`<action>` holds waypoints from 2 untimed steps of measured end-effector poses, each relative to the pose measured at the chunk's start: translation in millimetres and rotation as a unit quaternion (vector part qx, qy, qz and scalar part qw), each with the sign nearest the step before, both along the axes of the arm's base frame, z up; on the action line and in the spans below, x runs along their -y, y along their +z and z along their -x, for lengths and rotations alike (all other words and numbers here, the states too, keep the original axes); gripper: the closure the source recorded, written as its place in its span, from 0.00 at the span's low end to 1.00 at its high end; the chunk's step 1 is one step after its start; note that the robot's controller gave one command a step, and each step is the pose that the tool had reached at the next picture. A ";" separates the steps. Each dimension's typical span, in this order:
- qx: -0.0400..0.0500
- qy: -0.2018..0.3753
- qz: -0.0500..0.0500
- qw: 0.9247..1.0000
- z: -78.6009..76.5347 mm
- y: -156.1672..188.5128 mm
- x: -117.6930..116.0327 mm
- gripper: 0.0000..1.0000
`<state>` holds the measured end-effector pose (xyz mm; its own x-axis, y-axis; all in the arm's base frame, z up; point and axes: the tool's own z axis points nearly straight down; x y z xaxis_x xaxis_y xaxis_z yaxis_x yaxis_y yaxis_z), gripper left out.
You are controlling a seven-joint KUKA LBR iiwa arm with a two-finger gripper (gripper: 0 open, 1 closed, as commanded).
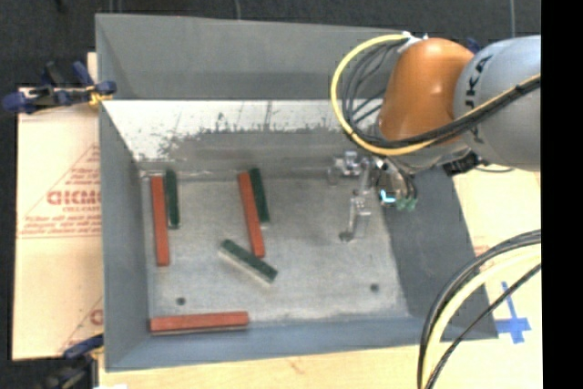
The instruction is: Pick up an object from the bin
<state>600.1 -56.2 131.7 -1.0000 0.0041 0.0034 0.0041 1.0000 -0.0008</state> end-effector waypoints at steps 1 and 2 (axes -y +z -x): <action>0.004 0.000 0.000 1.000 -1.9 4.7 0.0 0.00; 0.005 -0.021 0.000 1.000 -17.1 -23.3 -55.0 0.00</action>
Offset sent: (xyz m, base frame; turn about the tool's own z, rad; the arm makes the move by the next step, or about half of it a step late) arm 0.0201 0.0793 -0.0363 0.0514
